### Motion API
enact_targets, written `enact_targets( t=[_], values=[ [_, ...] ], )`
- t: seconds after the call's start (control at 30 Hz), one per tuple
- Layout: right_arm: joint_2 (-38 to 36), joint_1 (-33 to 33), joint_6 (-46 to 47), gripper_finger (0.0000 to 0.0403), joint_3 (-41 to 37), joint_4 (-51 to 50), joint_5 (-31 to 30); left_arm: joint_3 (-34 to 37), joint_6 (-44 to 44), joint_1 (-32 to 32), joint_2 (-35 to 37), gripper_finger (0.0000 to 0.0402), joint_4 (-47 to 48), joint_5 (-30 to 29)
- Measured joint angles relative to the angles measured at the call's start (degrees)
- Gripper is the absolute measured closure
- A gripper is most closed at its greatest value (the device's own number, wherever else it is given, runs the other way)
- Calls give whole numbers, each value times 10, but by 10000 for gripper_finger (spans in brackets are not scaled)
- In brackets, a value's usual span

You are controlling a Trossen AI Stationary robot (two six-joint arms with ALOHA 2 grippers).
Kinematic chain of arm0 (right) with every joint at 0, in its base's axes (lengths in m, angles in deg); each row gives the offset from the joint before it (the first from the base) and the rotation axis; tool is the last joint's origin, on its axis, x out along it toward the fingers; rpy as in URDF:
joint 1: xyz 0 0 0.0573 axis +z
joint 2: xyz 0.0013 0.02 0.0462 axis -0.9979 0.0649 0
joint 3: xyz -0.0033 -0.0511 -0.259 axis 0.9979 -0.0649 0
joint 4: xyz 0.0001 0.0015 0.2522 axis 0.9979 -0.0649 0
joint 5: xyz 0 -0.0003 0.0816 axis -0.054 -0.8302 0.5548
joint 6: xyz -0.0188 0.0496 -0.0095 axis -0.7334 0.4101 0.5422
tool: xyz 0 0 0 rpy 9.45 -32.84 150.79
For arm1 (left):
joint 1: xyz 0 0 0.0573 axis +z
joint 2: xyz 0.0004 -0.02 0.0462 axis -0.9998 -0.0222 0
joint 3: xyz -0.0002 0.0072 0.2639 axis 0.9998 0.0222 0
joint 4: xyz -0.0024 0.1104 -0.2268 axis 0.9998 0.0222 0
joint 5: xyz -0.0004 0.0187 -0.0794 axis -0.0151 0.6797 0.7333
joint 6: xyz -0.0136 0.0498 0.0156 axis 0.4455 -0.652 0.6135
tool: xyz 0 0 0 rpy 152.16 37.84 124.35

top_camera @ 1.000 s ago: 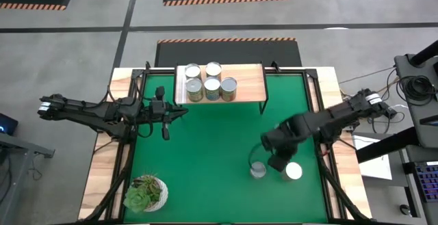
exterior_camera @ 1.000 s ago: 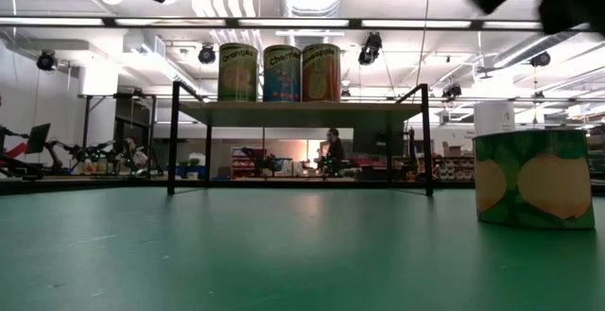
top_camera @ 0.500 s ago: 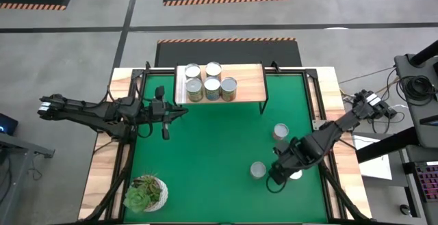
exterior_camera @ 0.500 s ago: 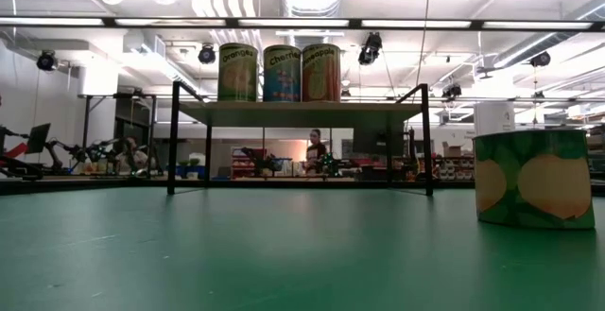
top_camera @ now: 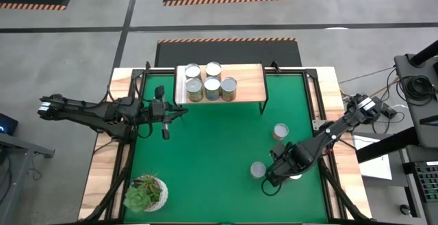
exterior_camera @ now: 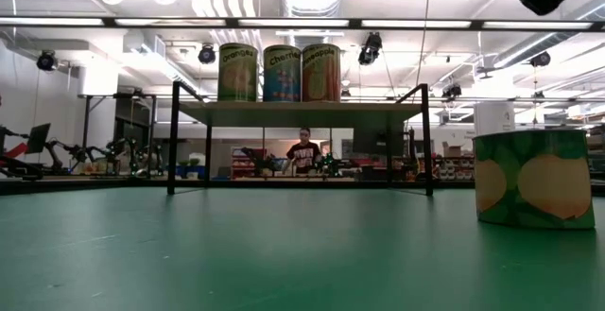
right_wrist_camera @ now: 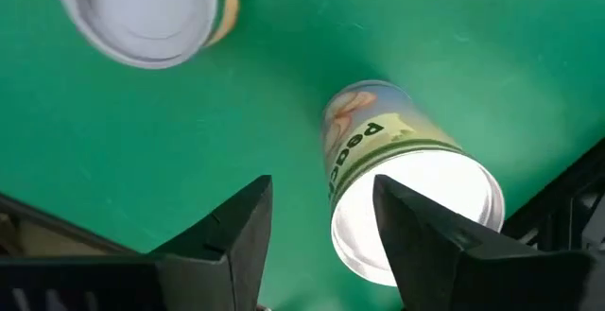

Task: Pick and place cans onto a shelf
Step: Put the canned peaches on the shelf

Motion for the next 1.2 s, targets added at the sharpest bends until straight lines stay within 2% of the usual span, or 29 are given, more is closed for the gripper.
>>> enact_targets(
  t=[0.33, 0.53, 0.67, 0.97, 1.2],
  values=[
    [31, 0, 12, 272, 0, -4, 11, 0, 0, 0, 0, 402, 0, 0],
    [44, 0, -3, 336, 1, -8, 9, 0, 0, 0, 0, 402, 0, 0],
    [45, 5, -10, 385, 2, 9, -23, 0, 0, 0, 0, 402, 0, 0],
    [46, 9, -23, 395, 24, -13, -64, 0, 0, 0, 1, 402, 0, 0],
    [44, 9, -38, 395, 33, -47, -67, 0, 0, 0, 1, 402, -3, 0]
  ],
)
